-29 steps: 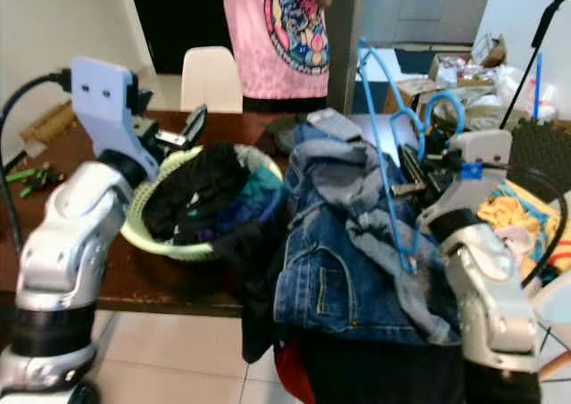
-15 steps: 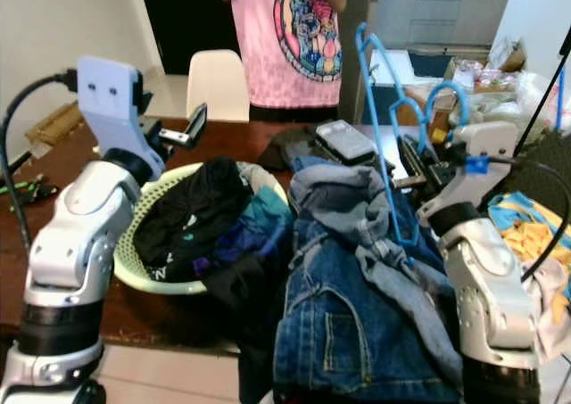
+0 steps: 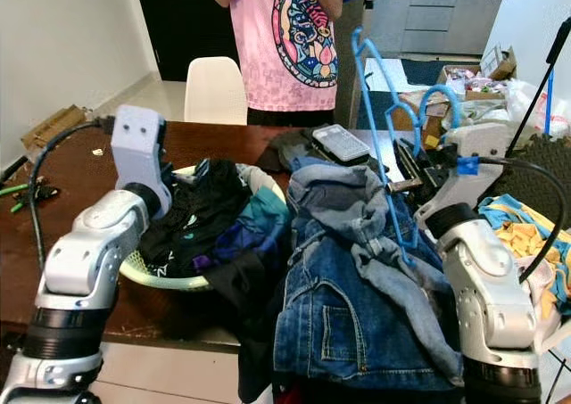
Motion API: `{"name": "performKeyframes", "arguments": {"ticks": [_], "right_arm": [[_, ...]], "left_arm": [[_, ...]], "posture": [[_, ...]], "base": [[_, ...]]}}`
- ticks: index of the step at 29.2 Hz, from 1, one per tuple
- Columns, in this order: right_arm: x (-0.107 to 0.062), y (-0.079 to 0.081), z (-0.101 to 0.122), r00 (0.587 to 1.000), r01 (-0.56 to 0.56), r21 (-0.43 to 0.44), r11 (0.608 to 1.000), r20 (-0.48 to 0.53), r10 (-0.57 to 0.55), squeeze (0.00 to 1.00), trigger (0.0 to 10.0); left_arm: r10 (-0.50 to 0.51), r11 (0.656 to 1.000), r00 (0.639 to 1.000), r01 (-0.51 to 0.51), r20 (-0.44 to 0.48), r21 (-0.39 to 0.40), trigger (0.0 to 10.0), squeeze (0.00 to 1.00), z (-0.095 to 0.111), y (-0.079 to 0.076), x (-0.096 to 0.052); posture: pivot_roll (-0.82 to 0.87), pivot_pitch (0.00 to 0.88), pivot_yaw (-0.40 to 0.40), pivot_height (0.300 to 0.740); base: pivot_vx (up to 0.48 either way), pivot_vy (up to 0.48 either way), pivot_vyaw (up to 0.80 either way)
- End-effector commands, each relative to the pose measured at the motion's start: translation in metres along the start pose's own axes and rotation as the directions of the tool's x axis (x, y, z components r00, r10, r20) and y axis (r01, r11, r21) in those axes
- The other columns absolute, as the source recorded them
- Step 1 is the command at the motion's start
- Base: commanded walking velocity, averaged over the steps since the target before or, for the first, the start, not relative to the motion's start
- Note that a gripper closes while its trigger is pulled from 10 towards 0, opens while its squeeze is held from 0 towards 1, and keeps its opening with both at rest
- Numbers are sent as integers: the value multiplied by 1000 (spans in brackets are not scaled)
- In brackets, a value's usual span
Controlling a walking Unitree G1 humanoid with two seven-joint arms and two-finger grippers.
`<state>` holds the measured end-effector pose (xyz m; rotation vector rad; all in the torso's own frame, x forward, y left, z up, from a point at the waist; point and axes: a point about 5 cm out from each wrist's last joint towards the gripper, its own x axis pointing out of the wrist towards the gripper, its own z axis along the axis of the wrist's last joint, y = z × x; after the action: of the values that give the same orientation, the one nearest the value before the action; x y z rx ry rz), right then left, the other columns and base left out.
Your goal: Hang hanger
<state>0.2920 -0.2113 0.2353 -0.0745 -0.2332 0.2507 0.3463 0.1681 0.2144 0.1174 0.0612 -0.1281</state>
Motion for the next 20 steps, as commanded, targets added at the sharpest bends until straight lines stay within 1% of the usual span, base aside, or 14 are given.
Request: {"name": "performKeyframes", "arguments": {"ticks": [1,2,3,5,7,8,10,12,14,19,20], "right_arm": [[-1,2,-11,997,-13,-10,1000,-71,12,0,10000],[-2,2,-12,997,-15,-14,1000,-82,13,0,10000],[-2,2,-12,997,-15,-14,1000,-82,13,0,10000],[-3,3,-12,996,-17,-11,1000,-86,16,0,10000],[-3,3,-12,996,-17,-11,1000,-86,16,0,10000],[-4,3,-11,996,-17,-11,1000,-87,16,0,10000],[-4,3,-11,996,-17,-11,1000,-87,16,0,10000],[-6,2,-9,995,-16,-18,1000,-94,15,0,10000],[-9,-1,-6,994,-17,-30,999,-106,14,0,10000],[-12,-2,-4,993,-19,-39,999,-118,14,0,10000],[-15,-3,-3,992,-20,-48,999,-129,14,0,10000]], "left_arm": [[-33,999,999,33,-9,7,10000,0,1,1,6],[-64,998,998,64,-9,2,10000,0,2,0,10],[-64,998,998,64,-9,2,10000,0,2,0,10],[-96,994,995,95,-30,-47,10000,0,2,3,20],[-96,994,995,95,-30,-47,10000,0,2,3,20],[-98,994,994,95,-43,-57,10000,0,2,6,24],[-98,994,994,95,-43,-57,10000,0,2,6,24],[-109,992,990,102,-91,-78,10000,0,0,13,31],[-99,992,985,87,-144,-93,10000,0,-5,20,37],[-88,993,980,71,-176,-97,10000,0,-11,24,41],[-87,993,979,70,-187,-96,10000,0,-14,26,44]], "posture": [[193,0,10,740],[191,0,11,740],[191,0,11,740],[178,0,13,740],[178,0,13,740],[172,0,13,740],[172,0,13,740],[163,0,12,740],[145,0,7,740],[136,0,5,740],[120,22,0,740]], "base": [[0,0,0],[0,0,0],[0,0,0],[0,0,0],[0,0,0],[0,0,0],[0,0,0],[0,0,0],[0,0,0],[0,0,0],[0,0,0]]}}
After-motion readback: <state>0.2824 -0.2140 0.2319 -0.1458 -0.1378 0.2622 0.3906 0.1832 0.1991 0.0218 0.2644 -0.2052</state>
